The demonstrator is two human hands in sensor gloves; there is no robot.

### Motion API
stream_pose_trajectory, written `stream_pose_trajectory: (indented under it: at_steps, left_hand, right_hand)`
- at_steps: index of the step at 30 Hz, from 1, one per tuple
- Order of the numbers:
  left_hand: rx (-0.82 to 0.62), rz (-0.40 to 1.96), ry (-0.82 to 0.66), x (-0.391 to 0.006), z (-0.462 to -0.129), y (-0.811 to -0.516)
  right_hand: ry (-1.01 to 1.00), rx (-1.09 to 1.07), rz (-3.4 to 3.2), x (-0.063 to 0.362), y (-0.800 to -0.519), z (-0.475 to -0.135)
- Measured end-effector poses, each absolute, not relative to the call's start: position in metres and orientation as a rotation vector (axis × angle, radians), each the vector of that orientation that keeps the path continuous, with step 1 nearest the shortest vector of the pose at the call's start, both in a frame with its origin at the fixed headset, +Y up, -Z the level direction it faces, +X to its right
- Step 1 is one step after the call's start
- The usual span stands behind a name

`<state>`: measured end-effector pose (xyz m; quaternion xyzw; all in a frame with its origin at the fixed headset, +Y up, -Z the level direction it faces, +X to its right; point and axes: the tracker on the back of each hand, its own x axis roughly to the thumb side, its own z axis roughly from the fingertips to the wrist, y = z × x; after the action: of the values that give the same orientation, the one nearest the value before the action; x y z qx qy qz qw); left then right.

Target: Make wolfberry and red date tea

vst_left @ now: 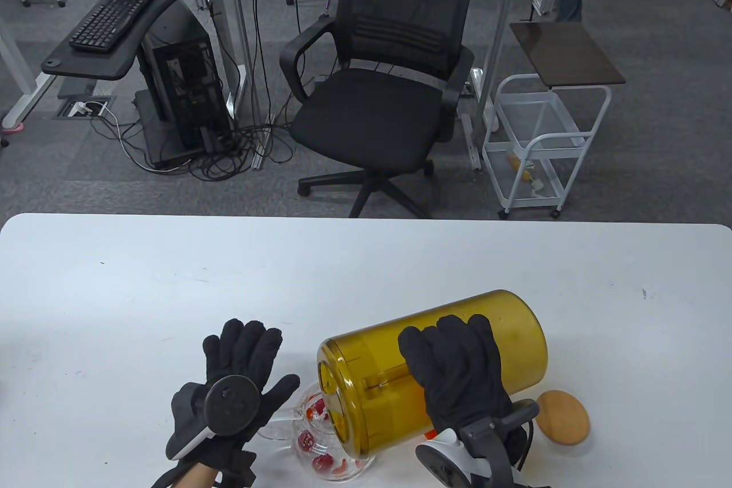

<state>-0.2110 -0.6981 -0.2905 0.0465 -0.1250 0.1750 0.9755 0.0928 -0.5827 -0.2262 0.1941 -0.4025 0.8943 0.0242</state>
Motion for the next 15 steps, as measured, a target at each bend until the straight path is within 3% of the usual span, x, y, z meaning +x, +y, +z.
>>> stream_pose_trajectory:
  at_steps: [15]
  left_hand:
    - [0.094, 0.348, -0.255, -0.2105, -0.2903, -0.6978]
  right_hand:
    - [-1.259, 0.597, 2.770, 0.0927, -0.5827, -0.2256]
